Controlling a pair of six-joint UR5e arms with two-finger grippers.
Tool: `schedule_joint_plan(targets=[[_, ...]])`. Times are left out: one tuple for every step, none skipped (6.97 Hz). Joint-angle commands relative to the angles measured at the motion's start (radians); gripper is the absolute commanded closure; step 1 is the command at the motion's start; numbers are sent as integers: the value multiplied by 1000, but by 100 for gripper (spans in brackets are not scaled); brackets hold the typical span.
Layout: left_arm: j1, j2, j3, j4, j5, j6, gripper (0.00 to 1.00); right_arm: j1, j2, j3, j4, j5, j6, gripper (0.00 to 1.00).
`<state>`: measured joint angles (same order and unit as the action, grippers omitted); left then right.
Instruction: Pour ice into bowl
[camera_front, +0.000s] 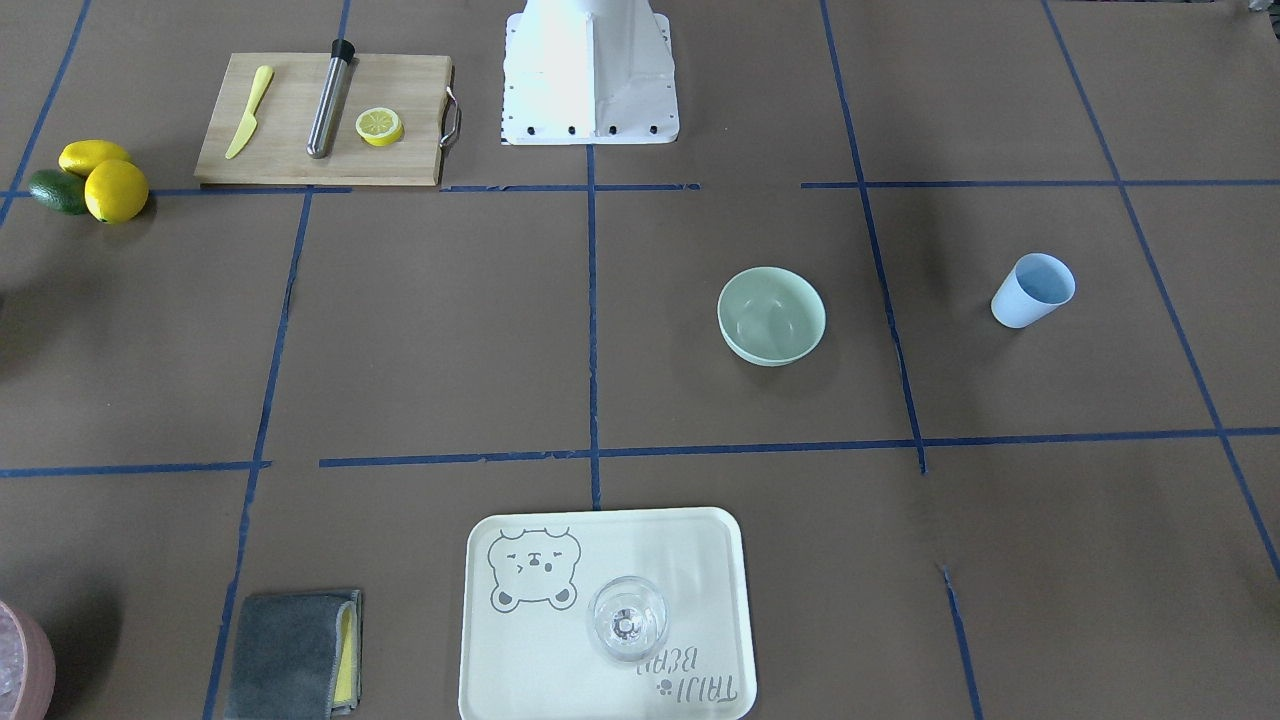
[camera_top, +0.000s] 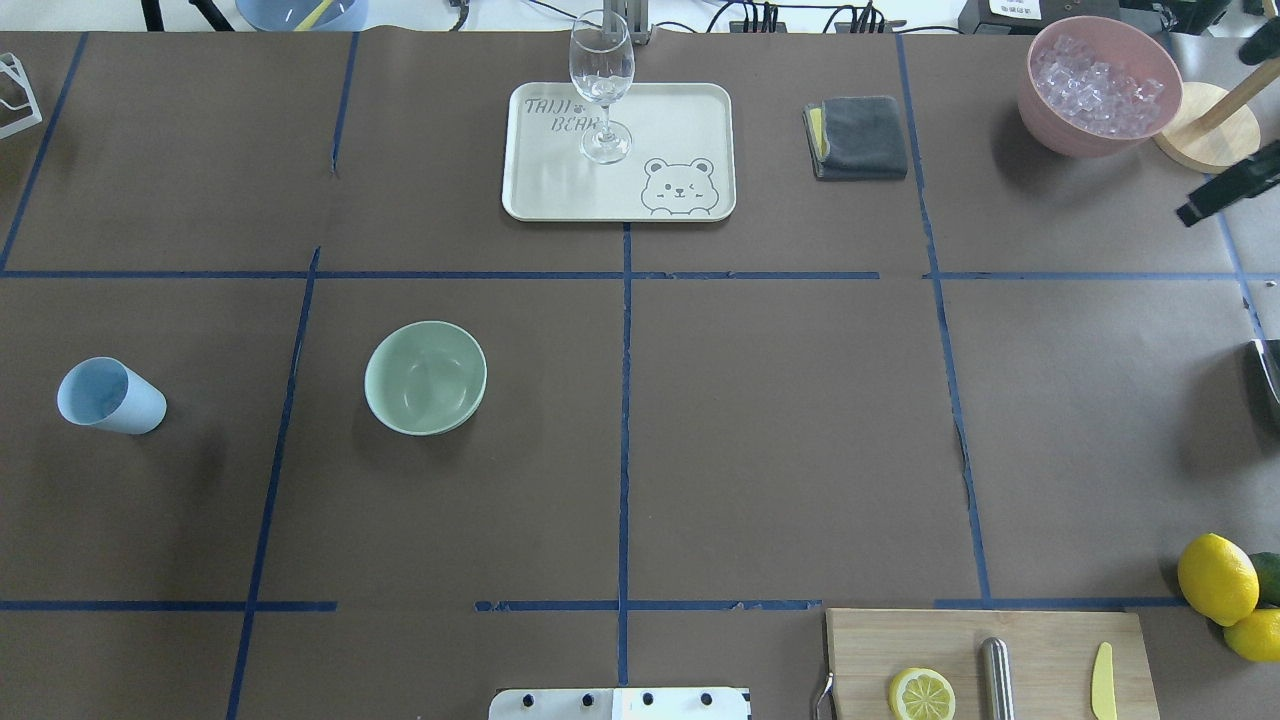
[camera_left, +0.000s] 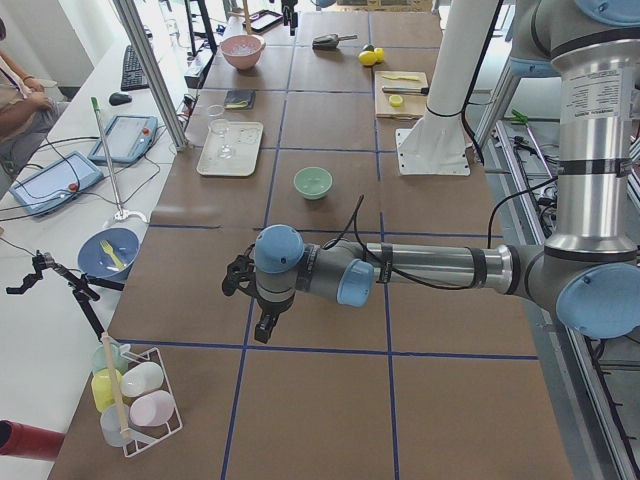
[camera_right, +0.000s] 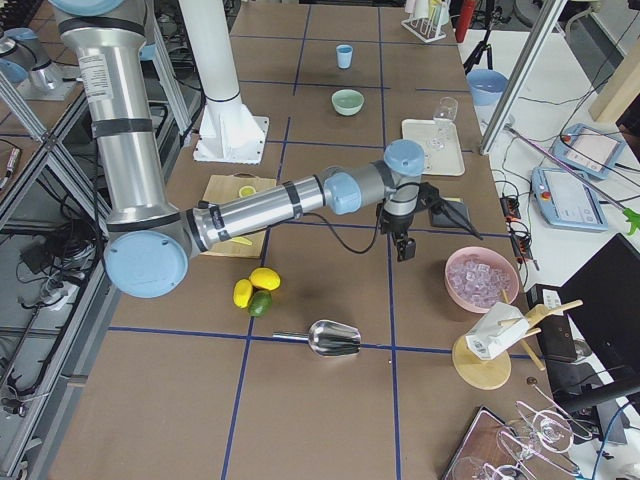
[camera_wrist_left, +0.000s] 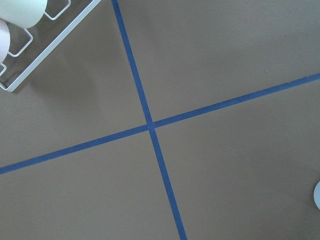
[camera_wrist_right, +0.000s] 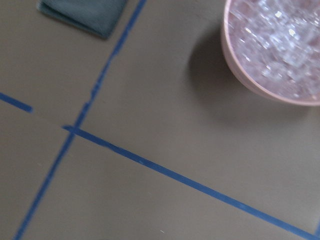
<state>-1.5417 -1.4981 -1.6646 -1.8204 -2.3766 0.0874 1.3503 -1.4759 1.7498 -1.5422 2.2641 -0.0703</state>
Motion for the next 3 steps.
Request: schedule_joint_plan(targets=[[0,-14,-7,-19,1,0,0,154,-200,-1,2,0,-129,0],[0,-52,8,-98,-1,-2,0,191,-257,5,2,11,-126,0],[0,-65,3,-137,-9,0,0,204,-267,13,2,52,-120,0]])
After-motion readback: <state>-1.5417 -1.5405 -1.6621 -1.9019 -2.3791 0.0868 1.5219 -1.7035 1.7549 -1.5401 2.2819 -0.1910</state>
